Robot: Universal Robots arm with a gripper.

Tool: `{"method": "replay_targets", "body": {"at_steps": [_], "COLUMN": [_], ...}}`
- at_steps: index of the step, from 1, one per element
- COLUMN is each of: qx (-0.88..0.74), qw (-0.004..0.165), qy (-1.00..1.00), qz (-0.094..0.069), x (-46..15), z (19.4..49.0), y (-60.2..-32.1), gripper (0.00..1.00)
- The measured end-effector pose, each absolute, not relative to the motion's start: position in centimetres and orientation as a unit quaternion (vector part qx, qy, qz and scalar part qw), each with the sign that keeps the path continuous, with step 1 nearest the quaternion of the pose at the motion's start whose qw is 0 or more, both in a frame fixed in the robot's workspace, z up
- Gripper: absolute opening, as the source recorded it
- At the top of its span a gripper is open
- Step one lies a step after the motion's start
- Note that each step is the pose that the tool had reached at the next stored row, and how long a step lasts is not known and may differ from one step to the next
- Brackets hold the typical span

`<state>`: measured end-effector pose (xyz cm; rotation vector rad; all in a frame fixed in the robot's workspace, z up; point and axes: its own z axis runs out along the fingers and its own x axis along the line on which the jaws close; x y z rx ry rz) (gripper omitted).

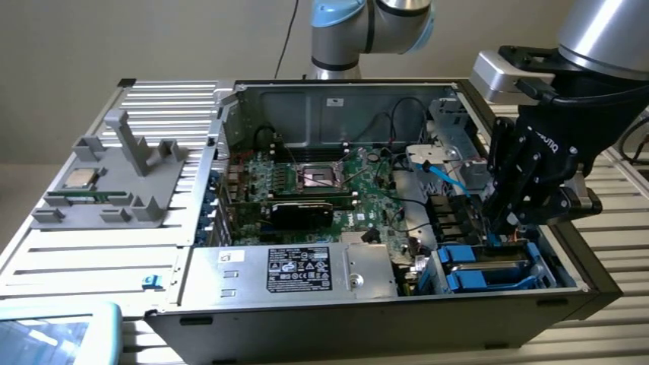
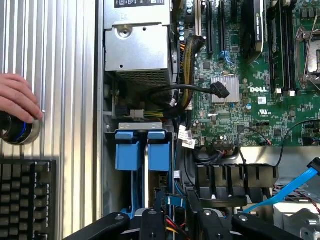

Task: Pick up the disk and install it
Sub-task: 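Insert the second disk wire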

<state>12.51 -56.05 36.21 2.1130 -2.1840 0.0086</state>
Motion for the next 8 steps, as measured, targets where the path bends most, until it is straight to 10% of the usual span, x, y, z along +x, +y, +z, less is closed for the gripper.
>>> {"method": "replay_targets", "body": {"at_steps": [8], "qx": [0.694], "qw": [0.051], "qy": [-0.718], "qz": [0.003], "x": [12.51], "z": [36.21], "y": [-56.05], "gripper": [0.30]}}
